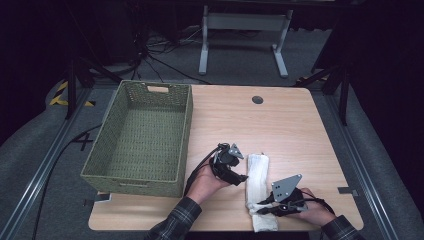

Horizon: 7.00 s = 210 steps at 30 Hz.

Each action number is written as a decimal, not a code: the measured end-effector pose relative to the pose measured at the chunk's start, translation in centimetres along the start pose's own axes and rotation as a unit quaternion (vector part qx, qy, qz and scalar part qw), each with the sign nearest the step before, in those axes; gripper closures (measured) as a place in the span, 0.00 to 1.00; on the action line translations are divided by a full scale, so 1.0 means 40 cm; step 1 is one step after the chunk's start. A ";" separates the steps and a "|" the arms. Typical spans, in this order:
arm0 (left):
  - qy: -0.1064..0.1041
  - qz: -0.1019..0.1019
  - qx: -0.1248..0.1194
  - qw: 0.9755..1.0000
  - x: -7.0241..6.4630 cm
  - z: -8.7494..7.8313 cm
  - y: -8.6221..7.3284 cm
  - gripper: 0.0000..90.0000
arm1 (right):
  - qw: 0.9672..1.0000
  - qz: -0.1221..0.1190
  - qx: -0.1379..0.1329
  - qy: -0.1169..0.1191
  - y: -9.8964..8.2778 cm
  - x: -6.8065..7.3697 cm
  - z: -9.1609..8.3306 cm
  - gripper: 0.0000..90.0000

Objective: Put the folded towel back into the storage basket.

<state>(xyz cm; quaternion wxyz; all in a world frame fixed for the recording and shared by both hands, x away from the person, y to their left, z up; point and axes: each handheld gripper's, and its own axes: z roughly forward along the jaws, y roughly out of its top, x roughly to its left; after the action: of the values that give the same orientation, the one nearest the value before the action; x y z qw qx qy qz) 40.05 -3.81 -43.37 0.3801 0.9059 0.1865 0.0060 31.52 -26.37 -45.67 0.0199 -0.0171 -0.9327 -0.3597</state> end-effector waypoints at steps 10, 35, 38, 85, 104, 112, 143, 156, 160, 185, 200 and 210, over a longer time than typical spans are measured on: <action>-0.014 0.033 0.005 0.999 0.029 0.052 0.068 0.36 | 1.000 -0.006 0.005 0.010 0.007 -0.001 0.005 0.90; -0.034 0.092 0.050 0.994 0.069 0.169 0.110 0.48 | 1.000 -0.002 0.005 0.015 0.006 -0.004 0.004 0.90; -0.040 0.096 0.045 0.994 0.068 0.163 0.103 0.58 | 1.000 0.000 0.006 0.018 0.006 -0.005 0.003 0.90; 0.013 0.107 -0.020 0.994 0.048 -0.186 0.215 0.89 | 0.998 0.013 -0.061 0.001 0.209 -0.113 -0.113 0.89; 0.033 0.133 -0.020 0.990 0.156 -0.389 0.176 0.89 | 0.997 -0.008 -0.079 -0.014 0.444 -0.193 -0.085 0.89; 0.045 0.138 -0.028 0.989 0.204 -0.473 0.131 0.89 | 0.995 -0.014 -0.093 -0.016 0.561 -0.220 -0.044 0.89; 0.061 0.085 -0.044 0.993 0.291 -0.568 -0.111 0.89 | 0.995 -0.012 -0.096 0.019 0.712 -0.255 0.236 0.88; 0.052 0.080 -0.042 0.995 0.293 -0.542 -0.128 0.89 | 0.996 -0.004 -0.083 0.024 0.670 -0.248 0.276 0.81; 0.052 0.081 -0.039 0.995 0.296 -0.538 -0.127 0.89 | 0.997 0.001 -0.082 0.016 0.667 -0.251 0.272 0.68; 0.090 0.057 -0.042 0.993 0.375 -0.525 -0.058 0.88 | 0.993 0.024 -0.092 -0.069 0.568 -0.277 0.090 0.47; 0.141 0.003 -0.055 0.988 0.393 -0.515 -0.055 0.43 | 0.989 0.057 -0.091 -0.100 0.445 -0.291 -0.004 0.44; 0.109 -0.026 -0.081 0.990 0.336 -0.485 -0.031 0.30 | 0.988 0.072 -0.081 -0.108 0.376 -0.305 -0.039 0.41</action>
<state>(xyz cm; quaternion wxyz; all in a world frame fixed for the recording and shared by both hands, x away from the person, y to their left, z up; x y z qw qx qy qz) 49.20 14.90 -32.19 0.4297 0.8608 0.2493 0.1103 44.45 -16.51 -35.04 -0.0568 -0.1251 -0.8936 -0.4273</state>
